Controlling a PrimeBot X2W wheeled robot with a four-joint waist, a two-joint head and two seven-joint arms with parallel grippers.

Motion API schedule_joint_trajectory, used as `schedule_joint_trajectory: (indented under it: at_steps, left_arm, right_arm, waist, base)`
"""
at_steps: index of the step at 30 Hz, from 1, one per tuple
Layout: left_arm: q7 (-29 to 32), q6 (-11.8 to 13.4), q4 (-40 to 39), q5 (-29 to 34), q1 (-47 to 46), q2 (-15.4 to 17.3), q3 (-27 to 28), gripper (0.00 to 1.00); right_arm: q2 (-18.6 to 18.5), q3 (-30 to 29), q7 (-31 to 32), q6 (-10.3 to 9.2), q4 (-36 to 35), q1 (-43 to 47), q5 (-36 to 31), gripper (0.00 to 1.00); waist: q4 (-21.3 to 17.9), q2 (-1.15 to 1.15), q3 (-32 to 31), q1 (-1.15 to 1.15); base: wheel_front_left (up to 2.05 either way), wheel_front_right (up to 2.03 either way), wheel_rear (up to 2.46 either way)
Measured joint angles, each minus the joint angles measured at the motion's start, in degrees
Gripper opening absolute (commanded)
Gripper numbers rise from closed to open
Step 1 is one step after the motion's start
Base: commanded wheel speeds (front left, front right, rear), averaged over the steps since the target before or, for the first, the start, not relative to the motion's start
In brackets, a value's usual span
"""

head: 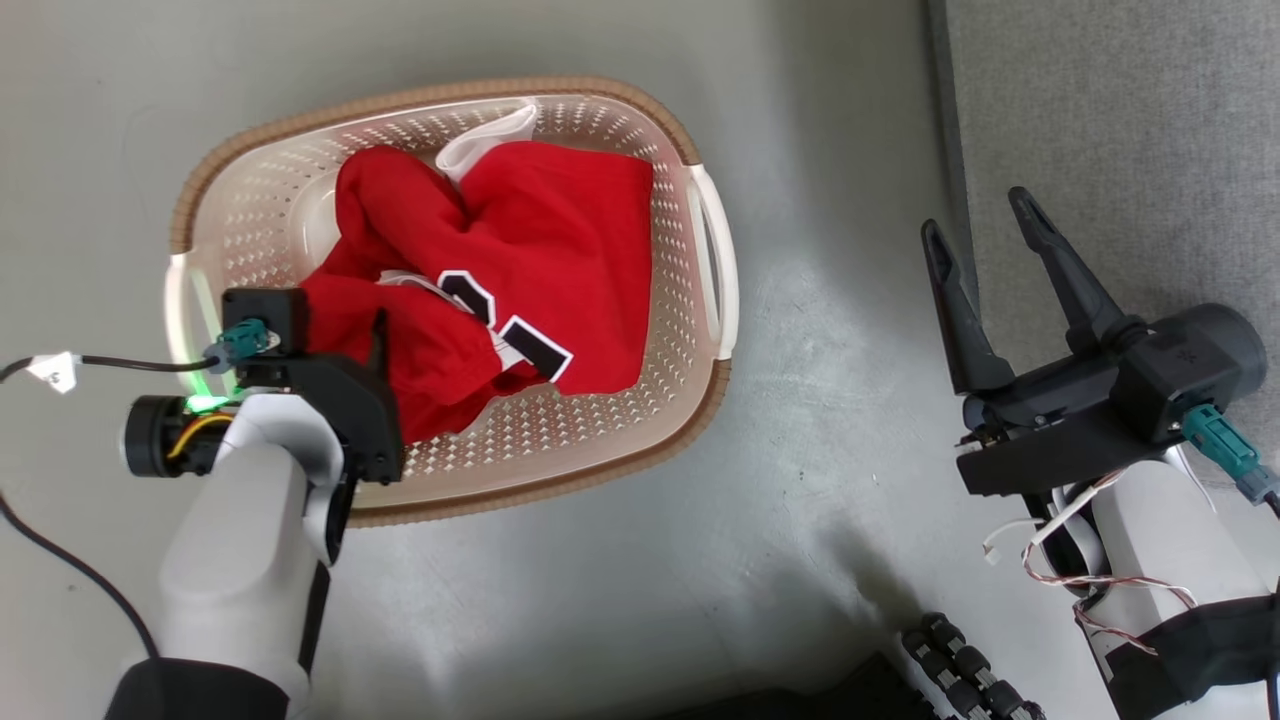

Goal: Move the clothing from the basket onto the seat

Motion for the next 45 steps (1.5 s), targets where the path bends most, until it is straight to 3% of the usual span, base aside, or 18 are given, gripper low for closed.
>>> schedule_joint_trajectory:
  at_steps: [13,29,31,32,34,35,36,39,45]
  left_arm:
    - [-0.26,-2.32,2.26,-0.92,0.02,-3.85,-2.19,1.00]
    - [-0.74,-2.33,4.48,-0.86,-0.05,-3.56,-3.60,1.00]
    - [-0.79,-2.33,4.80,-0.85,-0.06,-3.55,-3.88,0.90]
    - [-0.79,-2.33,4.94,-0.85,-0.06,-3.56,-3.96,0.78]
    - [-1.09,-2.33,5.14,-0.83,-0.08,-3.55,-4.13,0.75]
    - [-1.23,-2.33,5.26,-0.83,-0.13,-3.55,-4.22,0.59]
    - [-1.26,-2.33,5.41,-0.82,-0.23,-3.55,-4.30,0.51]
    - [-1.36,-2.33,5.70,-0.82,-0.53,-3.59,-4.54,0.44]
    - [-1.81,-2.35,6.10,-0.81,-0.98,-3.78,-4.93,0.13]
  right_arm:
    - [0.99,-0.32,0.01,0.09,0.60,-0.03,0.05,1.00]
    - [1.78,-0.48,0.01,0.34,0.94,-0.02,0.08,1.00]
    - [1.80,-0.54,0.01,0.34,0.94,-0.02,0.08,1.00]
    - [1.81,-0.58,0.01,0.35,0.93,-0.02,0.08,1.00]
    - [1.82,-0.67,0.01,0.49,0.93,-0.02,0.08,1.00]
    - [1.83,-0.69,0.01,0.49,0.93,-0.02,0.09,1.00]
    - [1.83,-0.75,0.01,0.49,0.92,-0.02,0.09,1.00]
    - [1.83,-0.88,0.01,0.49,0.88,-0.02,0.10,1.00]
    - [1.74,-1.14,0.00,0.49,0.70,-0.01,0.09,1.00]
  waist:
    - [-0.10,0.02,-1.06,0.01]
    - [-0.90,0.02,-1.19,0.01]
    - [-0.98,0.02,-1.13,0.01]
    - [-1.02,0.02,-1.10,0.01]
    - [-1.06,0.02,-1.04,0.01]
    - [-1.06,0.02,-1.01,0.01]
    - [-1.06,0.02,-0.99,0.01]
    - [-0.99,0.02,-0.92,0.00]
    - [-0.66,0.02,-0.89,0.01]
  base:
    - [0.00,0.00,0.00]
    - [0.00,0.00,0.00]
    - [0.00,0.00,0.00]
    - [0.00,0.00,0.00]
    - [0.00,0.00,0.00]
    - [0.00,0.00,0.00]
    - [0.00,0.00,0.00]
    - [0.00,0.00,0.00]
    - [0.00,0.00,0.00]
